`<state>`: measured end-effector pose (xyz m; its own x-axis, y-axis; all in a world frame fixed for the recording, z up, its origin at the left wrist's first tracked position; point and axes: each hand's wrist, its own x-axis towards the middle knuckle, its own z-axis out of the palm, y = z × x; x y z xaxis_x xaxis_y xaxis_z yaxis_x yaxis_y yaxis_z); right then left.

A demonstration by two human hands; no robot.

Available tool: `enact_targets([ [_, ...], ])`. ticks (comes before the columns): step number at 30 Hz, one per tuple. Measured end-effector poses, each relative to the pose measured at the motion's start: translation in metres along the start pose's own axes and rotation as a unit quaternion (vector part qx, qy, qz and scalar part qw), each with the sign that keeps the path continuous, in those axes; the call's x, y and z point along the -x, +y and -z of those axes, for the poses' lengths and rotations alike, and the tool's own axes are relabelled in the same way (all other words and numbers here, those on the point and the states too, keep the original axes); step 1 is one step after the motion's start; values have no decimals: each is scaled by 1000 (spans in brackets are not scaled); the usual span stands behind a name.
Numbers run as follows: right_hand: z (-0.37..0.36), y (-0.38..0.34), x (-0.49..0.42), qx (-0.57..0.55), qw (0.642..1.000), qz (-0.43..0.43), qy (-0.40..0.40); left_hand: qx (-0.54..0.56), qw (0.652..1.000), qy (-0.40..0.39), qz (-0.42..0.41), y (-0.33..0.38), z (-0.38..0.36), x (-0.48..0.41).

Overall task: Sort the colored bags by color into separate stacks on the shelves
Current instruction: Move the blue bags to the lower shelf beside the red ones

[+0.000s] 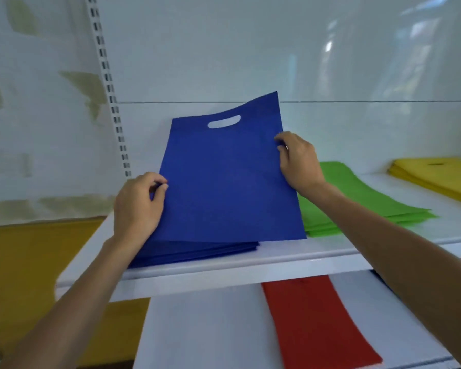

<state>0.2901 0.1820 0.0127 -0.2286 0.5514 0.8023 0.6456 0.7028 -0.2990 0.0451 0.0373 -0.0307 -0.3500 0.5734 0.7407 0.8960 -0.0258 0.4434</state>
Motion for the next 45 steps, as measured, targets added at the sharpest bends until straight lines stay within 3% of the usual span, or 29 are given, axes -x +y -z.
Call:
enact_targets([
  [7,179,116,67,77,982,-169,29,161,981,-81,-71,162,-87,40],
  [12,314,198,157,165,948,-255,95,230,950,-148,-148,306,-168,104],
  [20,430,299,314,219,884,-395,120,296,886,-313,-171,447,-263,230],
  [30,432,401,403,237,825,-511,45,276,833,-453,-156,484,-386,325],
  [38,405,489,414,220,810,-541,-45,242,805,-531,-104,490,-476,355],
  [45,358,570,404,197,818,-533,-92,194,833,-515,-54,475,-530,353],
])
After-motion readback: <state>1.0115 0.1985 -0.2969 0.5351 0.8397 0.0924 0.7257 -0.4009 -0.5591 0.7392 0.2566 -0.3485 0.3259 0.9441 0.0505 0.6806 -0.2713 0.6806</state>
